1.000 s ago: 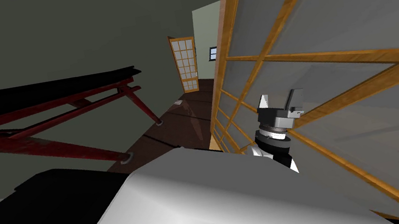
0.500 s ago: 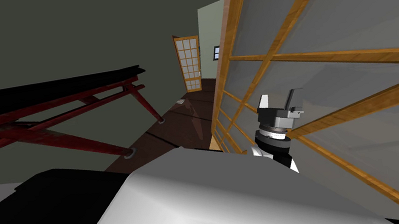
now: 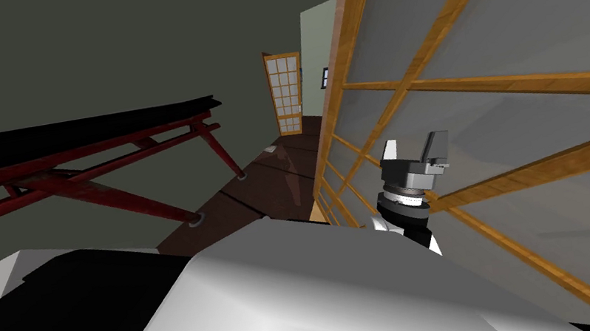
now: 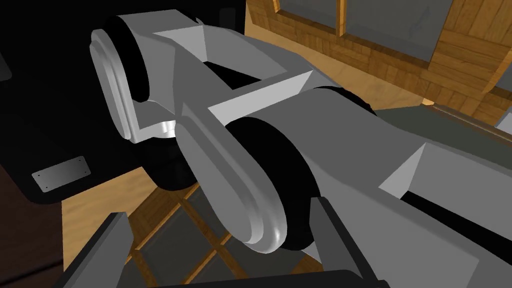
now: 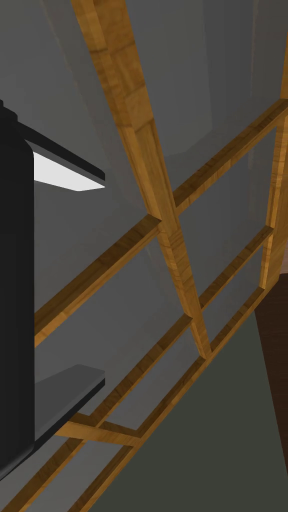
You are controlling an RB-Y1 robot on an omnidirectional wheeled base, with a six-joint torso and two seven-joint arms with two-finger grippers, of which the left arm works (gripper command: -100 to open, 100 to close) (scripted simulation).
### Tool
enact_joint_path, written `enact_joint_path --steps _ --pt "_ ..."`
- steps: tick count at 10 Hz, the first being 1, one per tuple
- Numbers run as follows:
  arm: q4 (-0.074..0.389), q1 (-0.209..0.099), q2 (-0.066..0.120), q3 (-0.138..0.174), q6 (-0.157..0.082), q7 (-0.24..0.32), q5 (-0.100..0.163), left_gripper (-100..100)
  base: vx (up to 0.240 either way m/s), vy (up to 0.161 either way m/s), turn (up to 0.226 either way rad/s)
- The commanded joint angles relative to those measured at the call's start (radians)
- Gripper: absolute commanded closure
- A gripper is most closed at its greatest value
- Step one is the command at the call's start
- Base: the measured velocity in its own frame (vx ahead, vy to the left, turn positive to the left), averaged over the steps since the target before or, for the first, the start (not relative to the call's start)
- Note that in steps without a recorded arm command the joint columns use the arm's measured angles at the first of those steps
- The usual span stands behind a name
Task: Push the door open
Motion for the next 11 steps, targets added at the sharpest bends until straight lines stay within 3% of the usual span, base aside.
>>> enact_joint_path --steps 1,2,3,4,5,6,9,10,11 --pt "0.004 -0.001 0.004 0.006 0.050 0.050 0.032 -100 -0.007 -0.057 0.138" --pt "0.004 -0.001 0.004 0.006 0.052 0.065 0.032 -100 0.005 -0.047 0.044" --pt "0.004 0.001 0.007 0.010 0.085 0.103 0.053 -100 0.014 -0.053 0.108" --pt "0.004 0.001 0.007 0.010 0.085 0.106 0.053 -100 0.010 -0.045 0.071" --pt "0.004 0.002 0.009 0.013 0.118 0.146 0.073 -100 0.014 -0.042 0.112" --pt "0.004 0.002 0.009 0.013 0.118 0.147 0.073 -100 0.003 -0.035 0.051" --pt "0.003 0.005 0.017 0.024 0.208 0.249 0.130 -100 -0.005 -0.055 0.127" --pt "0.003 0.005 0.017 0.024 0.209 0.266 0.130 -100 0.005 -0.060 0.088" --pt "0.003 0.007 0.019 0.027 0.239 0.303 0.148 -100 0.003 -0.058 0.108"
